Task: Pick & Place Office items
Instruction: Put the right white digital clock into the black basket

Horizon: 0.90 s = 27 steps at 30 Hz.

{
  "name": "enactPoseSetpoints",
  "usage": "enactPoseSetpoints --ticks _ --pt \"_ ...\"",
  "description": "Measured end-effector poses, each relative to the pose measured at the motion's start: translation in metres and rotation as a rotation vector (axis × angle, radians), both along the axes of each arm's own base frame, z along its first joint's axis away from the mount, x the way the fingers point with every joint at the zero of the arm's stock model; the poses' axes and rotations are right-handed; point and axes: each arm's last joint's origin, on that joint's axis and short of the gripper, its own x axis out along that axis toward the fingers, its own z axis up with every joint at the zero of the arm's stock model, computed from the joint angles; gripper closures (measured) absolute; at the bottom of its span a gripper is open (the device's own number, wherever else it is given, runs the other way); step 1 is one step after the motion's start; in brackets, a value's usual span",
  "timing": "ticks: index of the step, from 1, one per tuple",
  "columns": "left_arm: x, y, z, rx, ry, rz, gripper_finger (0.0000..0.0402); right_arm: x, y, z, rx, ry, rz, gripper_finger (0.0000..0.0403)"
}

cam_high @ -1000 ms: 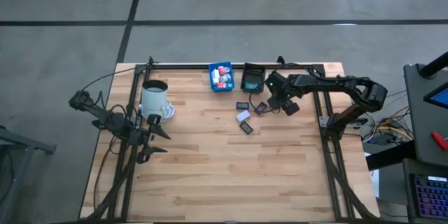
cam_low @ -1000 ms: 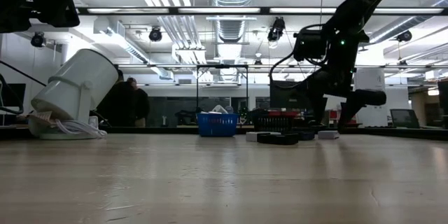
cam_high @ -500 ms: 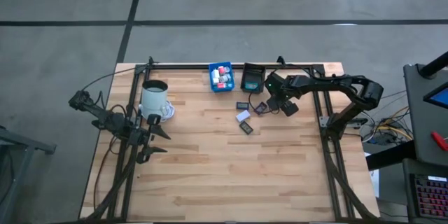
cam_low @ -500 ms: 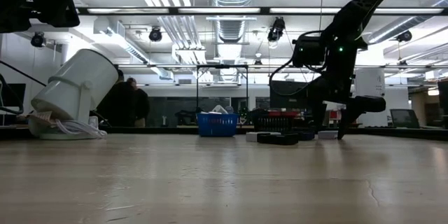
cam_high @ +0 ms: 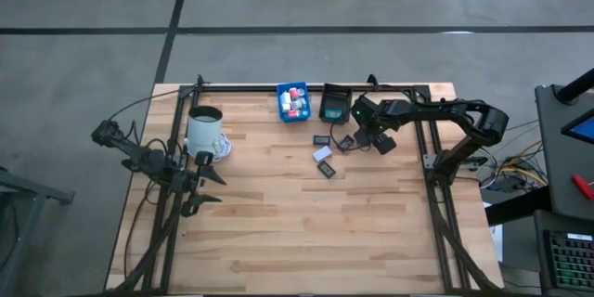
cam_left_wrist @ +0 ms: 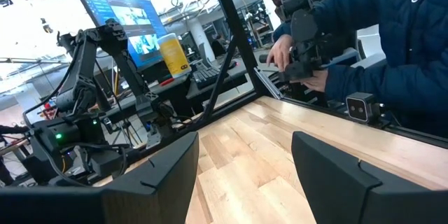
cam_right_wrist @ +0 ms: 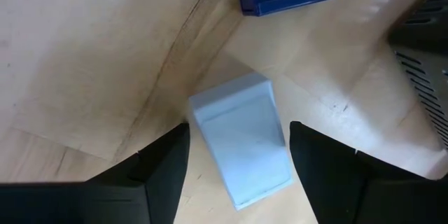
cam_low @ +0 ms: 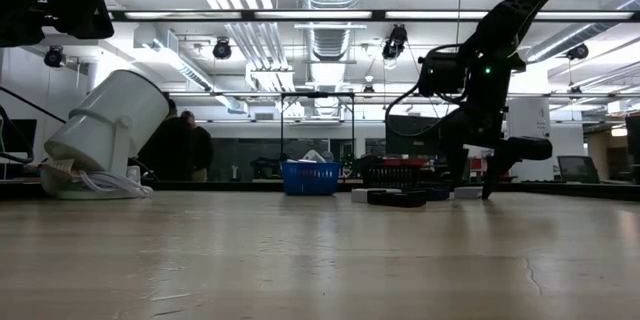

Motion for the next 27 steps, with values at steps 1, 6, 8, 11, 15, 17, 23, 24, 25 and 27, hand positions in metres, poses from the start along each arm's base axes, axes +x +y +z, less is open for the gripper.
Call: enactPoseSetpoints --ticks 1,6,8,11,15,17,23,24,25,27 --pt "0.0 0.0 0.0 0.0 0.0 0.0 0.0168 0.0 0.0001 -0.0001 0.002 0.001 0.004 0.0171" --pt "0.0 0.0 0.0 0.0 0.0 0.0 0.0168 -0.0006 0.0008 -0.0004 0.012 0.007 0.028 0.0191" --pt "0.0 0.0 0.0 0.0 0.0 0.0 0.0168 -0.0007 0.0009 -0.0005 0.013 0.009 0.028 0.0197" --pt "0.0 0.0 0.0 0.0 0.0 0.0 0.0168 -0.0009 0.001 -0.0006 0.015 0.011 0.028 0.0207" --pt "0.0 0.0 0.0 0.0 0.0 0.0 0.0168 -0.0008 0.0011 -0.0006 0.014 0.011 0.029 0.0222" --pt "0.0 0.0 0.0 0.0 0.0 0.0 0.0168 -0.0005 0.0008 -0.0005 0.012 0.008 0.028 0.0228" --pt "0.0 0.0 0.0001 0.0 0.0 0.0 0.0168 -0.0003 0.0007 -0.0004 0.011 0.006 0.028 0.0239" --pt "0.0 0.0 0.0 0.0 0.0 0.0 0.0168 -0.0002 0.0007 -0.0003 0.01 0.005 0.028 0.024" --pt "0.0 0.0 0.0 0.0 0.0 0.0 0.0168 -0.0002 0.0007 -0.0003 0.011 0.006 0.028 0.0241" --pt "0.0 0.0 0.0 0.0 0.0 0.0 0.0168 -0.0003 0.0007 -0.0003 0.011 0.006 0.027 0.0241"
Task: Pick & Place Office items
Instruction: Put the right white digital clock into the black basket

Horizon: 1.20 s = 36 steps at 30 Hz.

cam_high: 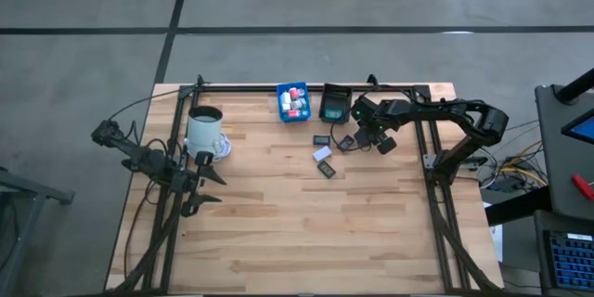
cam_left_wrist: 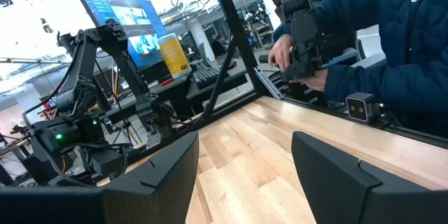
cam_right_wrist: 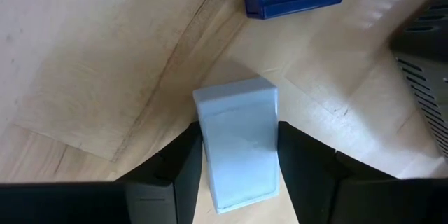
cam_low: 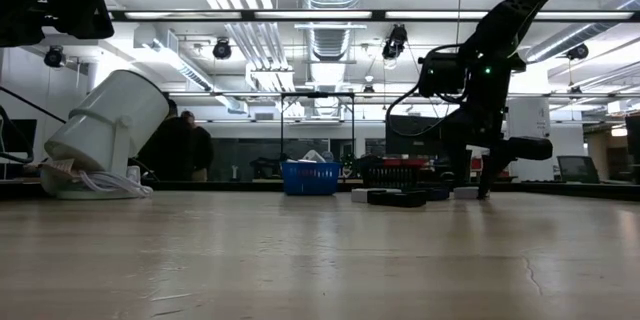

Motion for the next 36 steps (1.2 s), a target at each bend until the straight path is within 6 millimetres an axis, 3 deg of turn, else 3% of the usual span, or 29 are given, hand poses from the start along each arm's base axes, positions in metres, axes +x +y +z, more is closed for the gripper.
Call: enactPoseSetpoints --ticks 10,19,25,36 --pt "0.0 0.0 0.0 0.0 0.0 0.0 0.0168 -0.001 0.0 0.002 -0.003 -0.003 -0.009 0.0241" --pt "0.0 0.0 0.0 0.0 0.0 0.0 0.0168 -0.002 0.002 0.019 -0.017 -0.038 -0.048 0.0241" --pt "0.0 0.0 0.0 0.0 0.0 0.0 0.0168 0.0 0.001 0.039 -0.007 -0.096 -0.174 0.0244" --pt "0.0 0.0 0.0 0.0 -0.001 0.0 0.0168 0.016 -0.003 0.098 0.044 -0.357 -0.366 0.0244"
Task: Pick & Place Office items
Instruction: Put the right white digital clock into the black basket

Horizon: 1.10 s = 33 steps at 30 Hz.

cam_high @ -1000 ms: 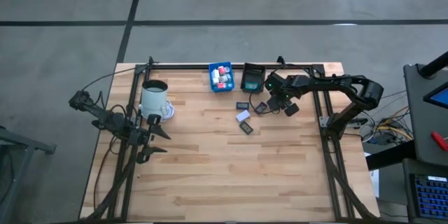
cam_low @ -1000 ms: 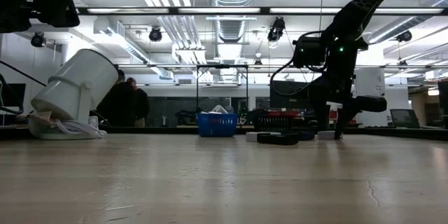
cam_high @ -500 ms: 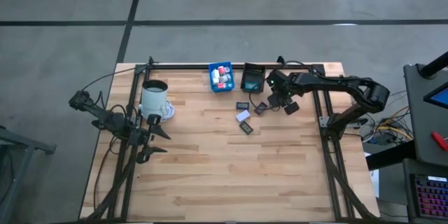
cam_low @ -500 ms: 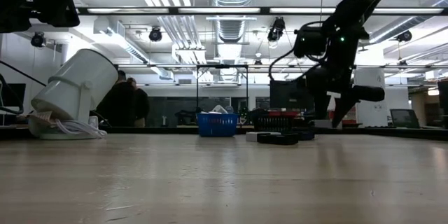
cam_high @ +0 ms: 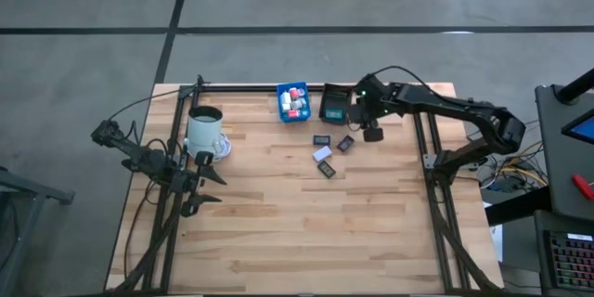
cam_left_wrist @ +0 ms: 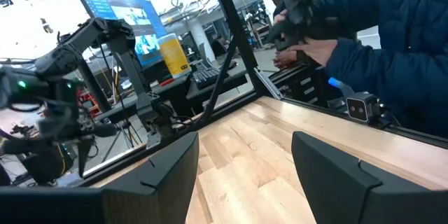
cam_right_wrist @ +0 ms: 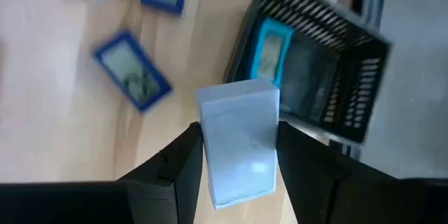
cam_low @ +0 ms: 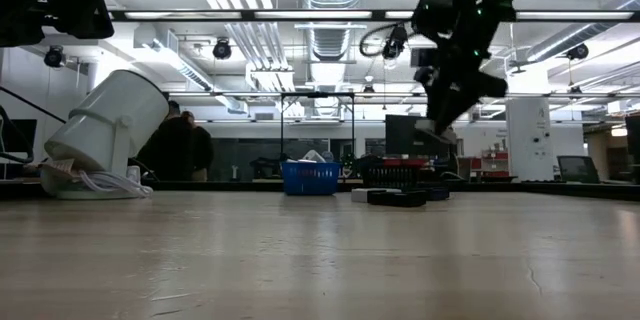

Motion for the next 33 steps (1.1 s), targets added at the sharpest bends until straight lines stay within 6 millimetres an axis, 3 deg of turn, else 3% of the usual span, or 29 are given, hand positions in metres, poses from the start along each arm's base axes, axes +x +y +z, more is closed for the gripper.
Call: enactPoseSetpoints --ticks 8,14,23,33 --pt "0.0 0.0 0.0 0.0 0.0 0.0 0.0168 0.017 -0.008 0.037 0.093 -0.202 -0.171 0.0244" --pt "0.0 0.0 0.0 0.0 0.001 0.0 0.0168 0.034 -0.018 0.047 0.117 -0.261 -0.198 0.0242" --pt "0.0 0.0 0.0 0.0 0.001 0.0 0.0168 0.056 -0.04 0.026 0.124 -0.196 -0.217 0.0244" --pt "0.0 0.0 0.0 0.0 0.001 0.0 0.0168 0.059 -0.072 -0.009 0.184 -0.116 -0.329 0.024"
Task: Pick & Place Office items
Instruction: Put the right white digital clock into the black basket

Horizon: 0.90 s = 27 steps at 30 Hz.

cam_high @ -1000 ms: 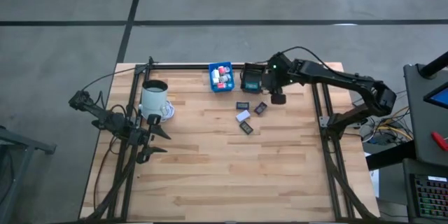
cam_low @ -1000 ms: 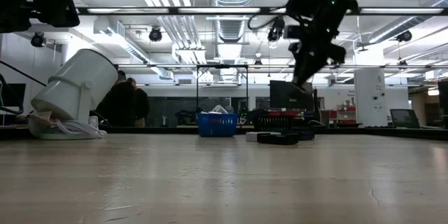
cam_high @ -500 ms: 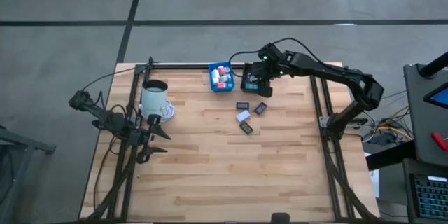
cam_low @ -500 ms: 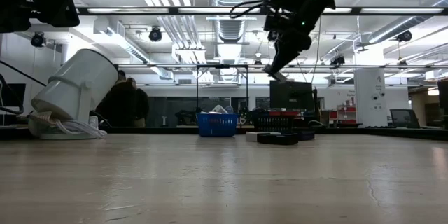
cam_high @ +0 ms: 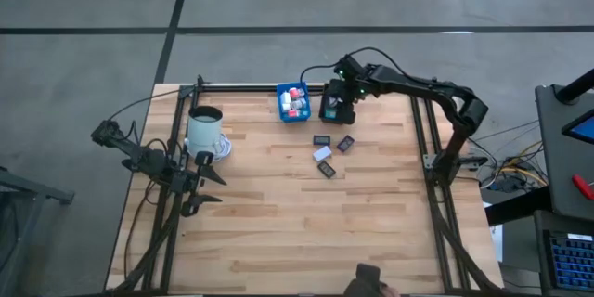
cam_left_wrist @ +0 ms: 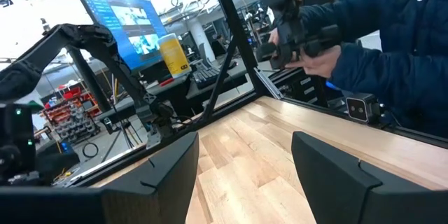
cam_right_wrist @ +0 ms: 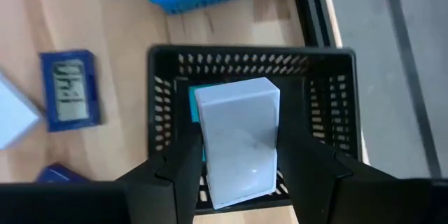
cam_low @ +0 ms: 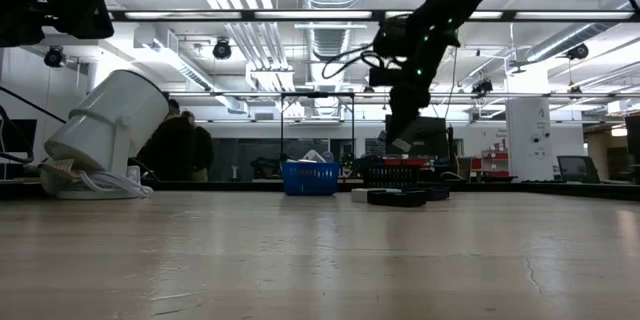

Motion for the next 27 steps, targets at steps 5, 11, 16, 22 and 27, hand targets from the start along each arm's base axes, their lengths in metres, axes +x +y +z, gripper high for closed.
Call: enactPoseSetpoints --ticks 5,11,16,22,27 --pt "0.0 0.0 0.0 0.0 0.0 0.0 0.0168 0.002 -0.008 -0.015 0.025 0.025 -0.009 0.024" --pt "0.0 0.0 0.0 0.0 0.0 0.0 0.0168 0.006 -0.012 -0.032 0.044 0.057 0.001 0.0239" --pt "0.0 0.0 0.0 0.0 0.0 0.0 0.0168 0.008 -0.013 -0.039 0.055 0.065 0.022 0.0239" --pt "0.0 0.0 0.0 0.0 0.0 0.0 0.0168 0.009 -0.013 -0.04 0.075 0.052 0.045 0.0239" --pt "0.0 0.0 0.0 0.0 0.0 0.0 0.0168 0.008 -0.012 -0.041 0.082 0.052 0.049 0.0239"
